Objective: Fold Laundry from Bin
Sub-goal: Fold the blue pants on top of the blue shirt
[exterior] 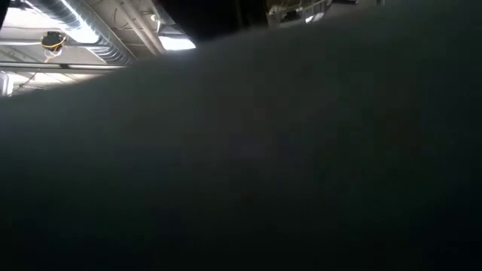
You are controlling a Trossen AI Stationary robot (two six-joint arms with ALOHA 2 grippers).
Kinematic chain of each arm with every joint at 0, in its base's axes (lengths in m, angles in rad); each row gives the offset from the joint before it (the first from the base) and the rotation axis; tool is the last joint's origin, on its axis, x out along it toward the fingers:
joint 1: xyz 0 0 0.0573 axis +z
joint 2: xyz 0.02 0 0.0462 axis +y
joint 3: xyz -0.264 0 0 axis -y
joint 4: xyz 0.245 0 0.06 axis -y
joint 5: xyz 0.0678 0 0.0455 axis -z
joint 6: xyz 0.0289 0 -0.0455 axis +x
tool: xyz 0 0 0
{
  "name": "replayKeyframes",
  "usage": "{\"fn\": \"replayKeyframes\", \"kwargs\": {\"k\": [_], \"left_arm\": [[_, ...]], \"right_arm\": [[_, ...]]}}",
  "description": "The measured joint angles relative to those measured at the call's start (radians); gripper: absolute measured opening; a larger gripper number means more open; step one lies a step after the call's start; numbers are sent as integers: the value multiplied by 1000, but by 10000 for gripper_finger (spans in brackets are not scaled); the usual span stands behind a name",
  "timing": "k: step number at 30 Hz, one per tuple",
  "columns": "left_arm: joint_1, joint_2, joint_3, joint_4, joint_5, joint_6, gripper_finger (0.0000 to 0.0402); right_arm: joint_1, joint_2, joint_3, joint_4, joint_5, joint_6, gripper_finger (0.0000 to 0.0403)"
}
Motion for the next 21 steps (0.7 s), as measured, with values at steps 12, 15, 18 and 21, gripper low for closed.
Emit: {"fn": "replayKeyframes", "kwargs": {"k": [12,15,18,21], "left_arm": [[-112,0,0,43,20,-97,121],[-131,0,0,56,19,-134,121],[-147,2,0,78,18,-134,121],[-161,6,0,87,15,-135,121]], "right_arm": [[-1,0,1,164,106,0,117],[-1,0,1,165,106,-1,117],[-1,0,1,164,106,-20,117],[-3,0,1,167,106,-24,117]]}}
